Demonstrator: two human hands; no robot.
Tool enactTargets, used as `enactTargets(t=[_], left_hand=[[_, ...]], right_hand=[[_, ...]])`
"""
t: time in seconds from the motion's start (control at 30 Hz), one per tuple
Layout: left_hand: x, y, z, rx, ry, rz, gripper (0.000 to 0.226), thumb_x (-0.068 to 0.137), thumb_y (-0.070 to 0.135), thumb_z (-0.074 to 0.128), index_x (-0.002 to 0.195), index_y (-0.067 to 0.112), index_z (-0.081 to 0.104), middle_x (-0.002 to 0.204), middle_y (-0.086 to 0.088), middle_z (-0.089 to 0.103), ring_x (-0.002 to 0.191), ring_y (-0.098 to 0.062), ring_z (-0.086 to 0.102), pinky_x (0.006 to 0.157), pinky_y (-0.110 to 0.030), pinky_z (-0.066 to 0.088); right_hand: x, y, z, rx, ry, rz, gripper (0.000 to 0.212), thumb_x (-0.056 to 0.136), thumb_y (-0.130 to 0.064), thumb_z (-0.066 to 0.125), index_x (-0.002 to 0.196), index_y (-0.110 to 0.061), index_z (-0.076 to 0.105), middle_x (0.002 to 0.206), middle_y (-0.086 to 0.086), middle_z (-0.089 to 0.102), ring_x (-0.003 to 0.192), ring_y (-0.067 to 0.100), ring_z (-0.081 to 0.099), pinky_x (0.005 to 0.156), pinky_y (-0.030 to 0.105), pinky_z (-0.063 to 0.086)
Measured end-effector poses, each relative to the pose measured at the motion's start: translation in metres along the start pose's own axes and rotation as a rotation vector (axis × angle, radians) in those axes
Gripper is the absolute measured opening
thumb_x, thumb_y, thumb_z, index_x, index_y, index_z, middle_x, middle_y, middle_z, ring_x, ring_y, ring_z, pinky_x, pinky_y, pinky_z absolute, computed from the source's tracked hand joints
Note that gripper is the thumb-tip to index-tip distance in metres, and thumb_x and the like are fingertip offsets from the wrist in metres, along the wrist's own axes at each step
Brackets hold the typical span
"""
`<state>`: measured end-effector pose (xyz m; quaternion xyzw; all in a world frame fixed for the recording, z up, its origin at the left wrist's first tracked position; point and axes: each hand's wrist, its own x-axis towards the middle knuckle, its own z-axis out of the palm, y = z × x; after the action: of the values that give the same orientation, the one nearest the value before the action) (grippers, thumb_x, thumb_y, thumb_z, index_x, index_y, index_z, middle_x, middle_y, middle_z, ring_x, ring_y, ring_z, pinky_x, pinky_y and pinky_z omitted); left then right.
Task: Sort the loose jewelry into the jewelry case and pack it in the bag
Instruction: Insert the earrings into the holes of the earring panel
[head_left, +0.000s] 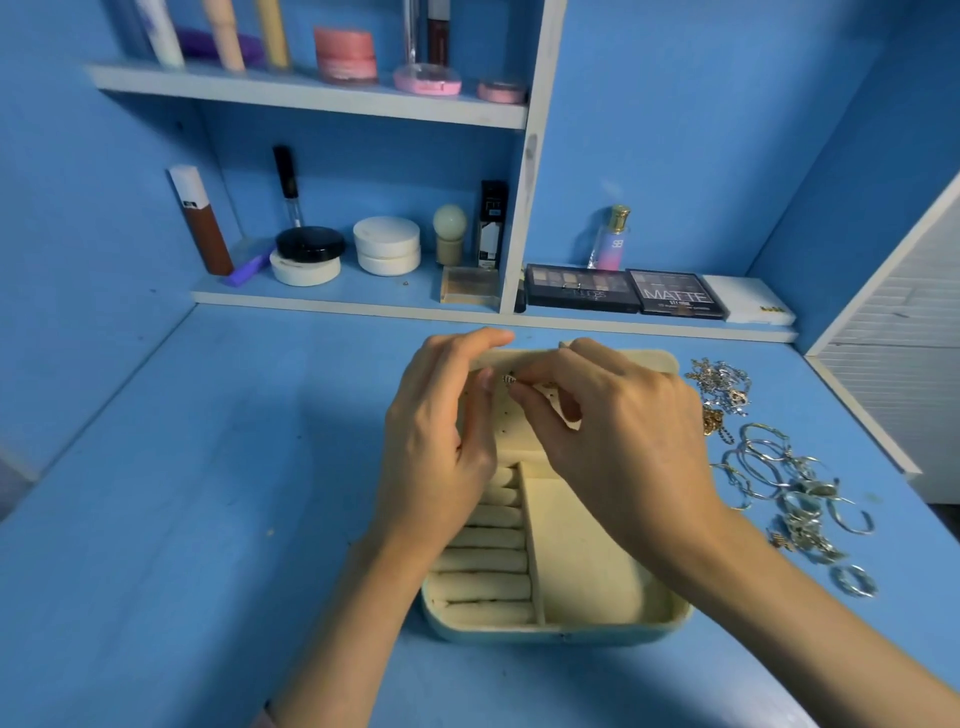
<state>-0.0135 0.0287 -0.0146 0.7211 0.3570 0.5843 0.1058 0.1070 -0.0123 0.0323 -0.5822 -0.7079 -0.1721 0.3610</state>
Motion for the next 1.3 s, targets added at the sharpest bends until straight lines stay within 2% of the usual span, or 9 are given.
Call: enactTargets(t=[0.27, 0.4, 0.83, 0.93, 1.03, 1.1, 1.13, 1.2, 1.3], left_hand=[[0.000, -0.001, 0.000, -0.008, -0.006, 0.005, 0.026, 0.089, -0.003, 0.054, 0.112, 0.003, 0.062, 0.103, -0.006, 0.062, 0.099, -0.015, 0.058, 0.088, -0.018, 0.044], [0.000, -0.001, 0.001, -0.011, -0.002, 0.013, 0.024, 0.088, 0.006, 0.056, 0.111, 0.002, 0.063, 0.102, -0.007, 0.062, 0.096, -0.015, 0.059, 0.088, -0.017, 0.044], [0.001, -0.002, 0.002, 0.036, 0.025, 0.031, 0.018, 0.089, 0.008, 0.062, 0.105, 0.000, 0.064, 0.096, -0.010, 0.063, 0.092, -0.013, 0.057, 0.087, -0.007, 0.038], [0.001, -0.002, 0.002, 0.050, 0.025, 0.032, 0.016, 0.088, 0.004, 0.064, 0.104, 0.000, 0.064, 0.096, -0.010, 0.063, 0.093, -0.012, 0.057, 0.088, -0.007, 0.038], [0.001, 0.000, 0.002, 0.053, 0.023, 0.022, 0.017, 0.087, 0.000, 0.065, 0.104, -0.001, 0.064, 0.096, -0.010, 0.063, 0.093, -0.011, 0.056, 0.089, -0.007, 0.038], [0.001, 0.000, 0.003, 0.056, 0.027, 0.024, 0.017, 0.086, 0.000, 0.064, 0.103, -0.001, 0.064, 0.097, -0.009, 0.063, 0.093, -0.011, 0.056, 0.089, -0.007, 0.037], [0.000, 0.000, 0.003, 0.057, 0.031, 0.025, 0.017, 0.086, 0.000, 0.064, 0.103, -0.001, 0.064, 0.097, -0.008, 0.063, 0.094, -0.011, 0.056, 0.090, -0.007, 0.037], [0.000, 0.000, 0.003, 0.058, 0.035, 0.023, 0.017, 0.087, -0.001, 0.063, 0.103, -0.001, 0.064, 0.097, -0.006, 0.061, 0.094, -0.010, 0.055, 0.090, -0.006, 0.036], [0.000, 0.001, 0.002, 0.064, 0.034, 0.014, 0.017, 0.087, 0.000, 0.063, 0.103, -0.001, 0.064, 0.098, -0.001, 0.058, 0.093, -0.006, 0.053, 0.089, -0.005, 0.035]], right_hand=[[-0.002, 0.004, 0.005, -0.097, 0.084, -0.022, 0.014, 0.081, -0.027, 0.066, 0.071, -0.018, 0.067, 0.056, -0.004, 0.047, 0.043, 0.018, 0.048, 0.036, 0.023, 0.029], [-0.005, 0.004, 0.008, -0.063, 0.095, -0.045, 0.011, 0.081, -0.025, 0.066, 0.071, -0.019, 0.069, 0.056, -0.004, 0.051, 0.043, 0.020, 0.051, 0.033, 0.026, 0.034], [-0.016, 0.015, -0.007, 0.068, -0.003, -0.105, 0.013, 0.084, -0.019, 0.057, 0.084, -0.017, 0.070, 0.060, -0.005, 0.054, 0.044, 0.019, 0.050, 0.035, 0.031, 0.042], [-0.024, 0.024, -0.015, 0.122, -0.082, -0.099, 0.013, 0.084, -0.021, 0.056, 0.086, -0.018, 0.068, 0.061, -0.007, 0.051, 0.044, 0.013, 0.044, 0.038, 0.030, 0.043], [-0.026, 0.038, -0.029, 0.251, -0.320, -0.069, 0.018, 0.085, -0.033, 0.053, 0.091, -0.024, 0.067, 0.059, -0.012, 0.047, 0.050, 0.004, 0.040, 0.048, 0.028, 0.045], [-0.024, 0.049, -0.040, 0.342, -0.510, -0.043, 0.016, 0.084, -0.036, 0.056, 0.089, -0.025, 0.068, 0.058, -0.011, 0.048, 0.052, 0.003, 0.043, 0.053, 0.012, 0.036], [-0.022, 0.056, -0.045, 0.369, -0.576, -0.025, 0.013, 0.084, -0.033, 0.059, 0.087, -0.025, 0.069, 0.058, -0.011, 0.050, 0.054, 0.003, 0.046, 0.054, 0.009, 0.034], [-0.019, 0.071, -0.053, 0.387, -0.620, 0.022, 0.007, 0.083, -0.029, 0.063, 0.081, -0.025, 0.070, 0.061, -0.009, 0.056, 0.054, 0.004, 0.049, 0.054, 0.007, 0.034], [-0.015, 0.097, -0.058, 0.321, -0.595, 0.116, 0.007, 0.084, -0.020, 0.069, 0.079, -0.024, 0.070, 0.063, -0.003, 0.063, 0.054, 0.007, 0.051, 0.054, 0.010, 0.036]])
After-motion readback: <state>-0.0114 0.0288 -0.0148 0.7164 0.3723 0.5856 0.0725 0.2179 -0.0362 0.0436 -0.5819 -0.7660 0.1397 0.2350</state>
